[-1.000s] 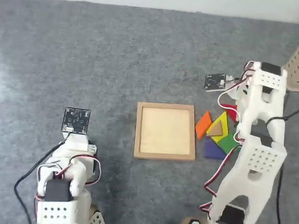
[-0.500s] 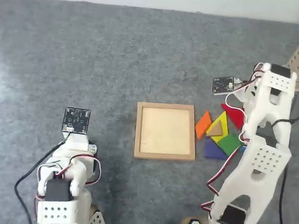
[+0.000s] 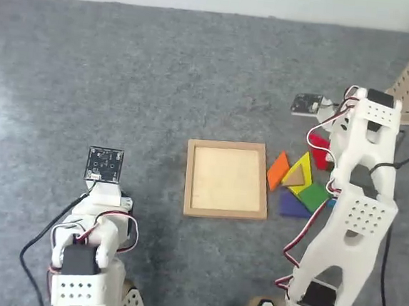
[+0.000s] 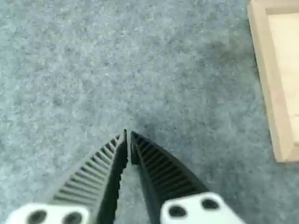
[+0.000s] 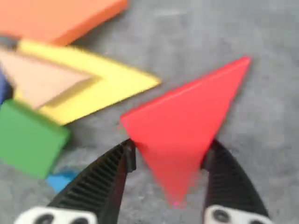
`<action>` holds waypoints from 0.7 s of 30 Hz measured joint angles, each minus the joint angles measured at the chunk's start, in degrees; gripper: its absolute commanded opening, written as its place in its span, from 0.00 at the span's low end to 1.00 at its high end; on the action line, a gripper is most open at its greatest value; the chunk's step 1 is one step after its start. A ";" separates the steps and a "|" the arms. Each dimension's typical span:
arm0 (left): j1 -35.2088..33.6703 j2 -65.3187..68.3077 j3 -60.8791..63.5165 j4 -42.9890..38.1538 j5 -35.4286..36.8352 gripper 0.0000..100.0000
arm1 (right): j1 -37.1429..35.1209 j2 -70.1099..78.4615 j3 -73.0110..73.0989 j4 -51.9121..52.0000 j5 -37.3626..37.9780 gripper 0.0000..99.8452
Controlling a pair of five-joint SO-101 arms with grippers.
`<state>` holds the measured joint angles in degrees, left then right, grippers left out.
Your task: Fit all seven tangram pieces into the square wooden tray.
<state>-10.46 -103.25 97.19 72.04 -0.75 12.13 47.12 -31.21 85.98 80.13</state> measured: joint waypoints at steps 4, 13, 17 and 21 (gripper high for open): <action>0.00 0.00 0.00 0.00 0.00 0.01 | 0.09 0.70 -1.41 -2.02 -8.35 0.02; 0.00 0.00 0.00 0.00 0.00 0.01 | 0.35 1.05 -3.60 -2.46 -26.02 0.01; 0.00 0.00 0.00 0.00 0.00 0.01 | 0.35 1.41 -7.38 1.23 -31.30 0.01; 0.00 0.00 0.00 0.00 0.00 0.01 | 0.53 1.41 -12.22 6.24 -36.92 0.01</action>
<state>-10.46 -103.25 97.19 72.04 -0.75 12.66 48.53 -43.43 92.22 43.21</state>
